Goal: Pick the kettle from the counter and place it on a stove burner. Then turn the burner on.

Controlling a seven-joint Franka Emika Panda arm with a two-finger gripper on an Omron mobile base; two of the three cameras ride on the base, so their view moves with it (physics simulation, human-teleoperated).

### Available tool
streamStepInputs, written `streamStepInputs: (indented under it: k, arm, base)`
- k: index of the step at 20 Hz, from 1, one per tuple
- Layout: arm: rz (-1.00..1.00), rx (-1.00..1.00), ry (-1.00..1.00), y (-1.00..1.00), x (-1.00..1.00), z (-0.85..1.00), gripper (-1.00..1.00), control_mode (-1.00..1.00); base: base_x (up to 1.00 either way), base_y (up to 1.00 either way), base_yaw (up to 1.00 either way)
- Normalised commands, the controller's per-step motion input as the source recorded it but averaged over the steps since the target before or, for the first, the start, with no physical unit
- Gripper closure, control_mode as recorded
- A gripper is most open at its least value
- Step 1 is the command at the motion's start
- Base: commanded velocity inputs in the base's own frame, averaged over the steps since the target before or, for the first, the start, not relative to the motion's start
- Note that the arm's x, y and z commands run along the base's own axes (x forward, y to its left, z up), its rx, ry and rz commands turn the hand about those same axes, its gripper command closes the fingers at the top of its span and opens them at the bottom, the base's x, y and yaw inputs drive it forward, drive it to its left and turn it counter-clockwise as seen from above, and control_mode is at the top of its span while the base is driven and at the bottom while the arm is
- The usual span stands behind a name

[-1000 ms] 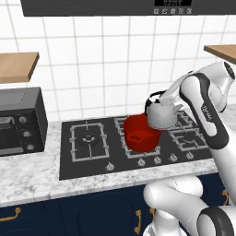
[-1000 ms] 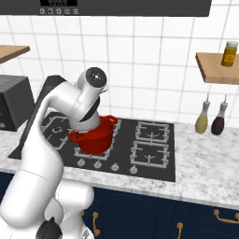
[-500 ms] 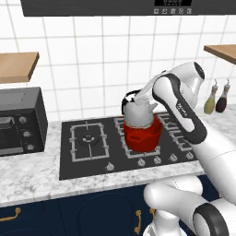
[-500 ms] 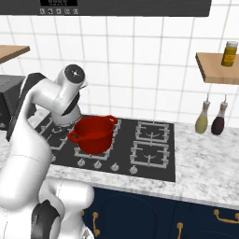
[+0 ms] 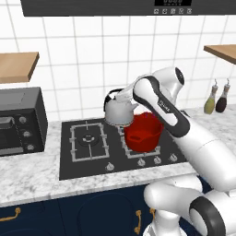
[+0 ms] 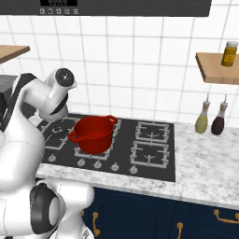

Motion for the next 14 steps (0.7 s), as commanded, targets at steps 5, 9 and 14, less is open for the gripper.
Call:
streamStepInputs:
  k: [5, 9, 14]
  arm:
    - [-0.23, 0.00, 0.00, 0.39, 0.00, 0.00, 1.00, -1.00]
    - [-0.34, 0.00, 0.00, 0.37, 0.00, 0.00, 1.00, -1.00]
    - [-0.36, 0.00, 0.03, 0.37, 0.00, 0.00, 1.00, -1.00]
  base:
    - [0.00, 0.00, 0.00]
    - [0.00, 0.00, 0.00]
    - [0.00, 0.00, 0.00]
